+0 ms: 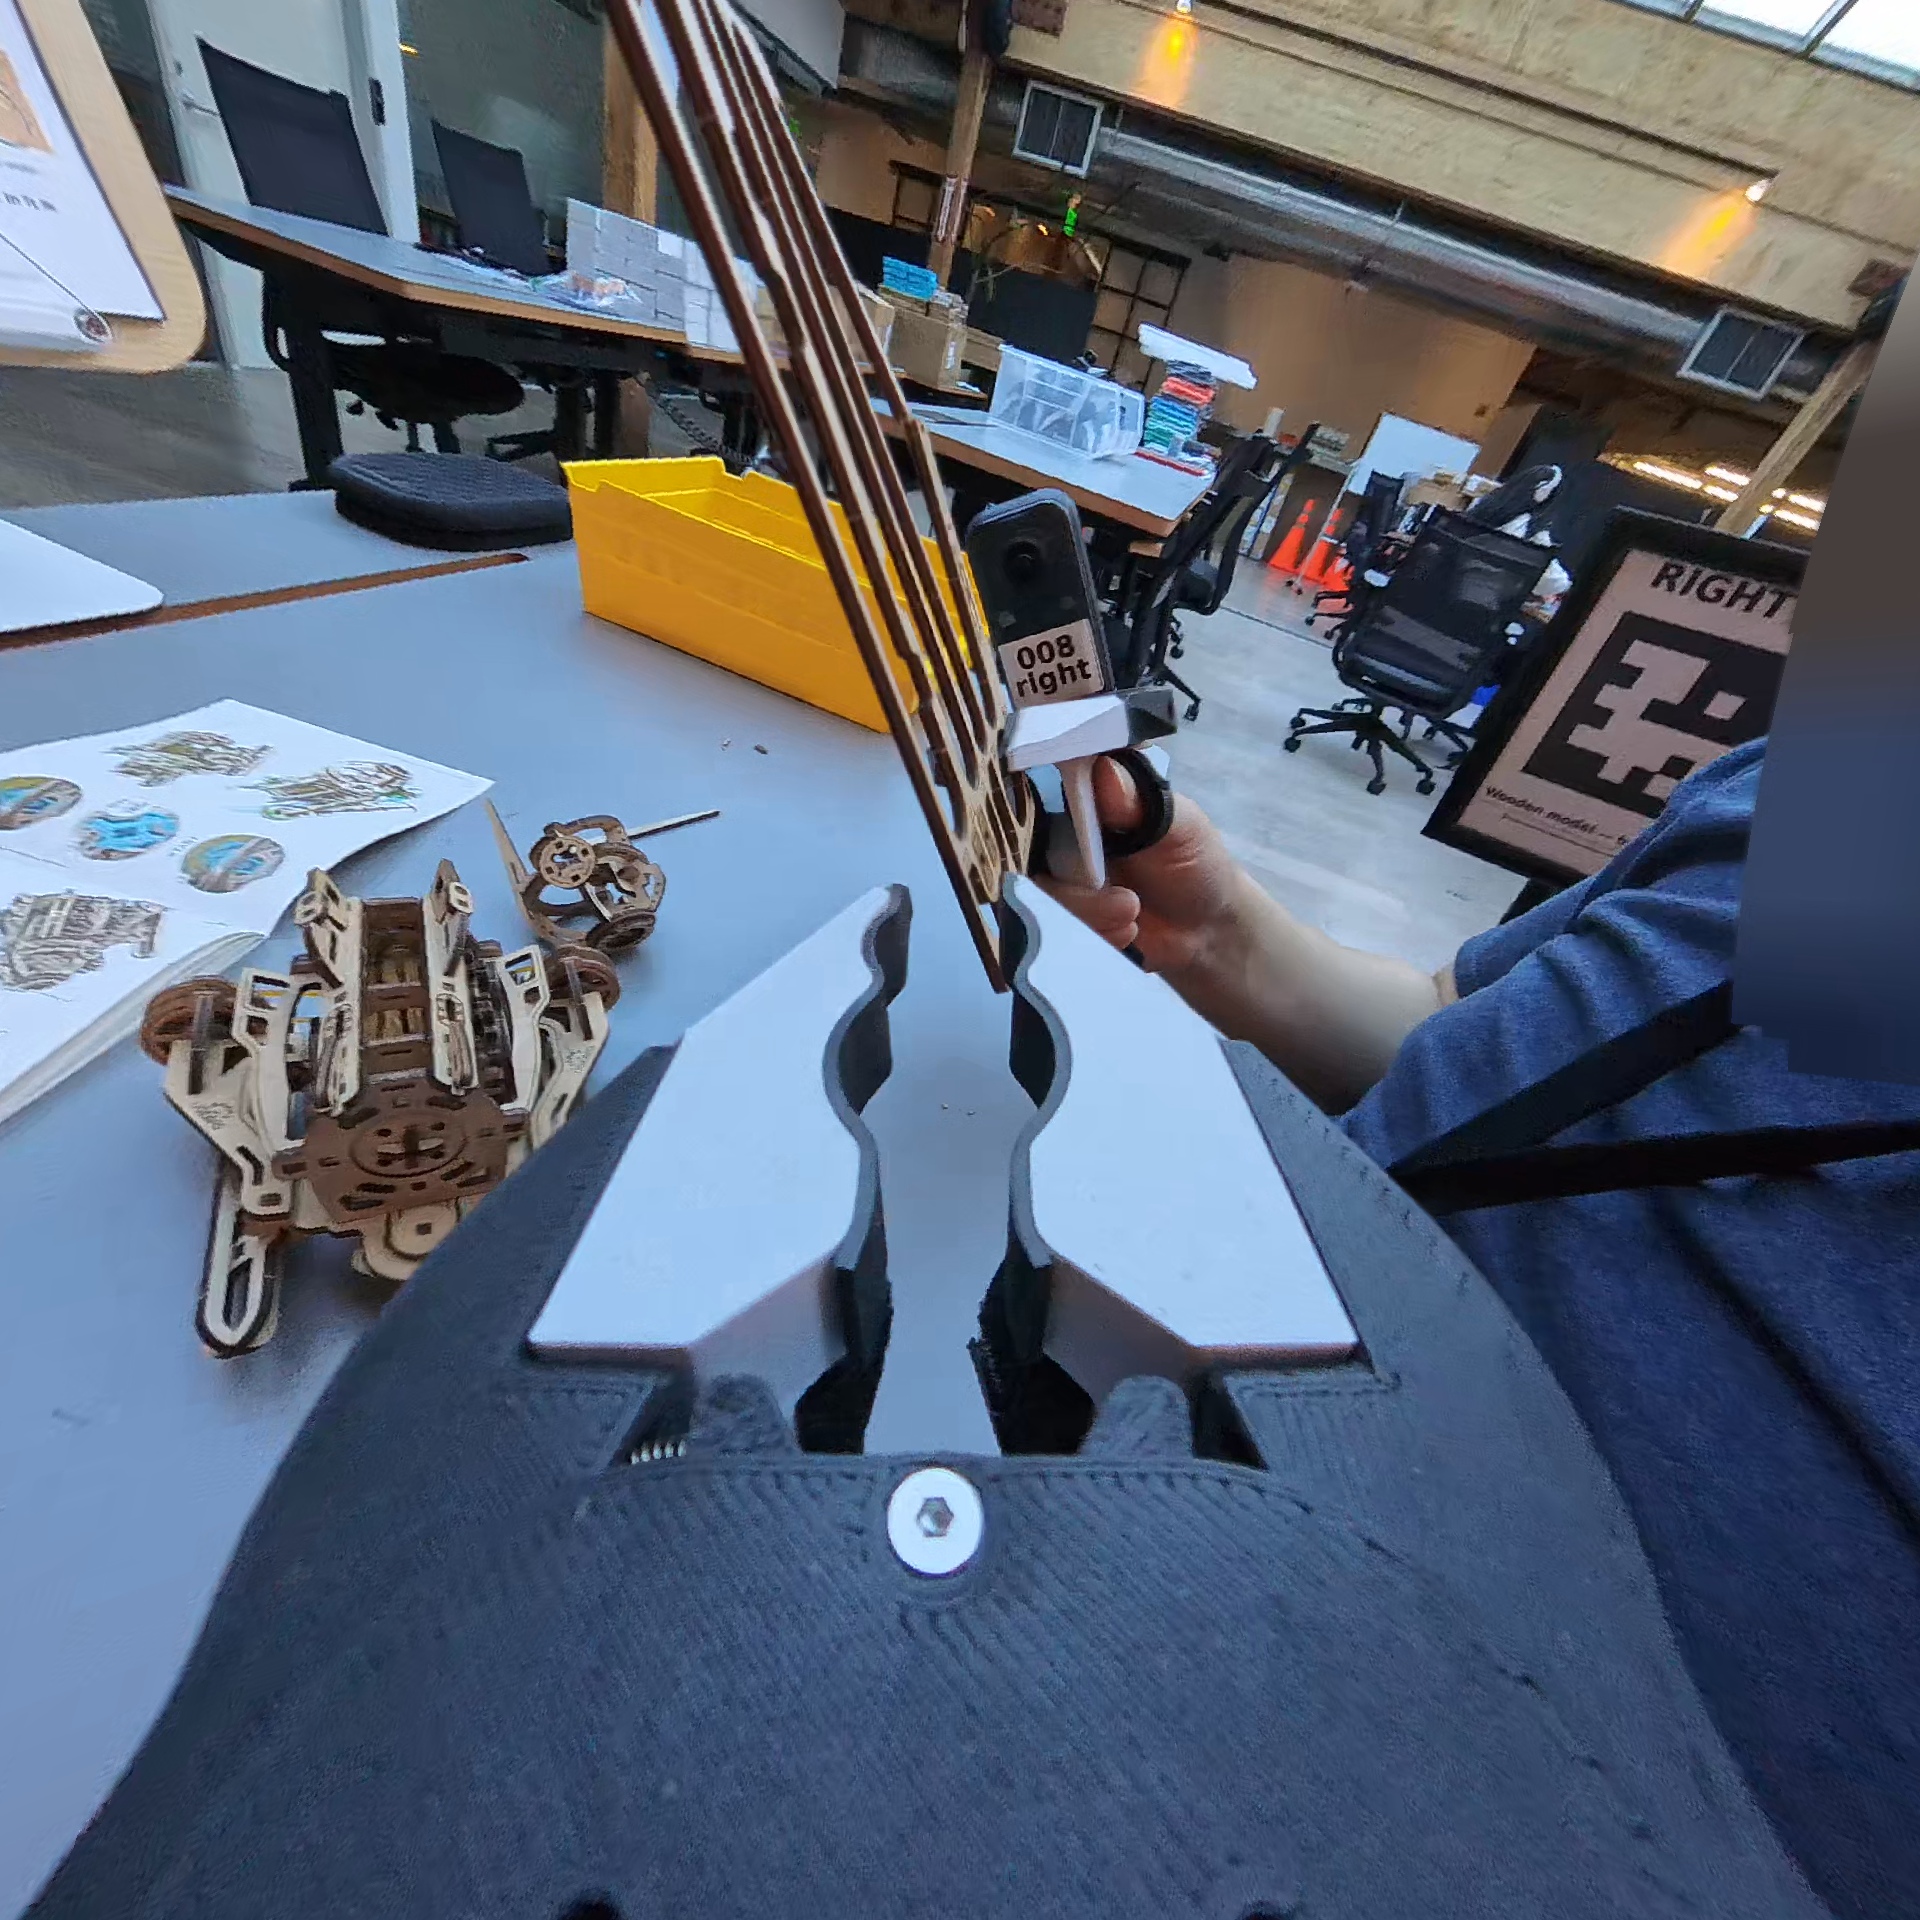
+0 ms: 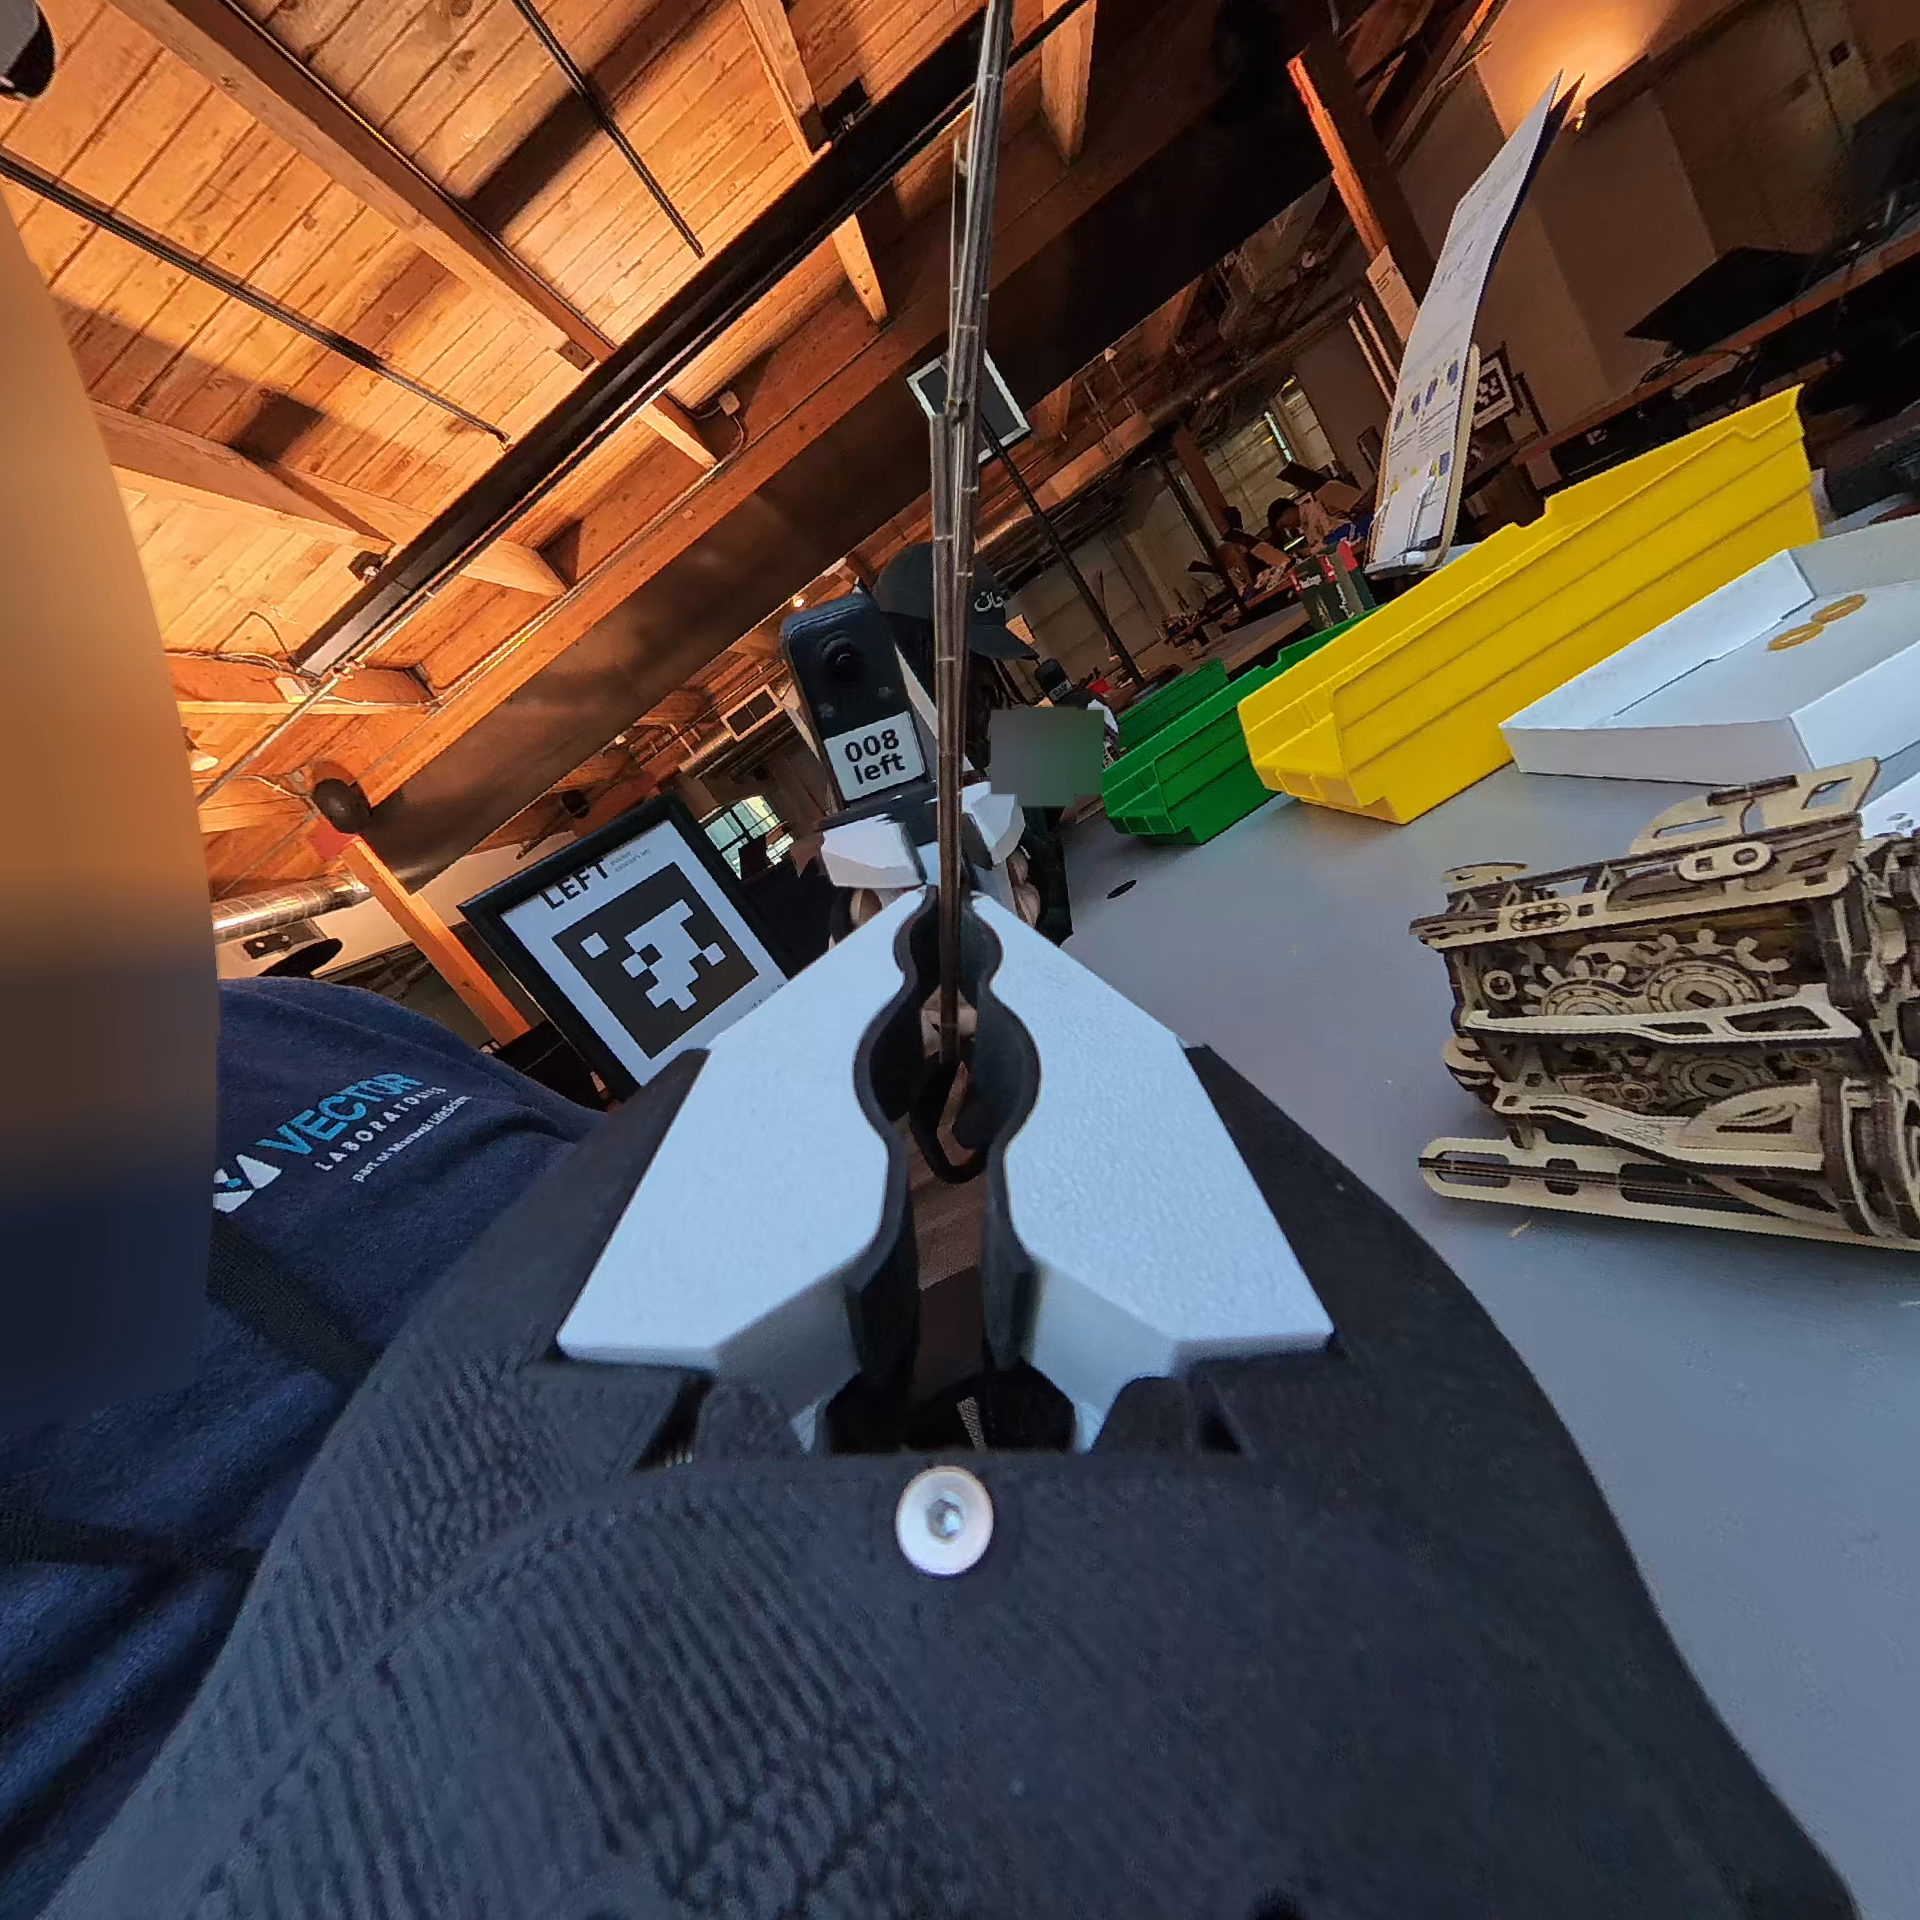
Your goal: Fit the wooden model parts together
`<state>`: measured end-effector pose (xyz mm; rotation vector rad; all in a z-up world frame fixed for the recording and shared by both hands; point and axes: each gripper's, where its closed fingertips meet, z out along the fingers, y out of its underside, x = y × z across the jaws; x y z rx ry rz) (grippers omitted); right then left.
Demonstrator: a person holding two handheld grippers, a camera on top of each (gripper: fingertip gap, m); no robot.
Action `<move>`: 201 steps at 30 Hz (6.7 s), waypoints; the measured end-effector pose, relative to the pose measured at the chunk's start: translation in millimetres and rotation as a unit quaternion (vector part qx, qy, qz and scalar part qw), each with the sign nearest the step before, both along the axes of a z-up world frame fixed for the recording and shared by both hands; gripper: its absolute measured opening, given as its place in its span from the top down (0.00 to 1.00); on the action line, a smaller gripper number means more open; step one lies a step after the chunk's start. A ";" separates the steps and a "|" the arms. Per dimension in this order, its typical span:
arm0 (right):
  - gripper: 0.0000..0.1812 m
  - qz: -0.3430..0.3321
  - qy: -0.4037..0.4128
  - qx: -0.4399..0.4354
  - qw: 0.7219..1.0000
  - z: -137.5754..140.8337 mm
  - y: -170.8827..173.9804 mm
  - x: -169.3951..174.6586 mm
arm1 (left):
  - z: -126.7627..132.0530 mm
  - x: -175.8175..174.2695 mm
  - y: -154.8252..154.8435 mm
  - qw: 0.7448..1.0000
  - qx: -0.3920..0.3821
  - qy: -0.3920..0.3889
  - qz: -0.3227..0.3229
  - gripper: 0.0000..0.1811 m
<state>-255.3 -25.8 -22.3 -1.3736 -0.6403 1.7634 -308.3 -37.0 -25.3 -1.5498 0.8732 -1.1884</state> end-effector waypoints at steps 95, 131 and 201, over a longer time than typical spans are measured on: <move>0.97 -0.036 -0.116 -0.137 0.983 -99.8 17.0 52.1 | -93.1 109.1 22.4 0.969 -0.228 -0.097 0.007 1.00; 0.92 -0.125 -0.134 -0.173 0.968 -112.2 25.0 54.2 | -99.9 105.8 29.4 0.962 -0.246 -0.105 0.049 1.00; 1.00 -0.081 -0.049 -0.153 0.984 -76.7 27.3 93.5 | -71.1 88.1 -7.2 0.976 -0.180 -0.121 -0.008 0.92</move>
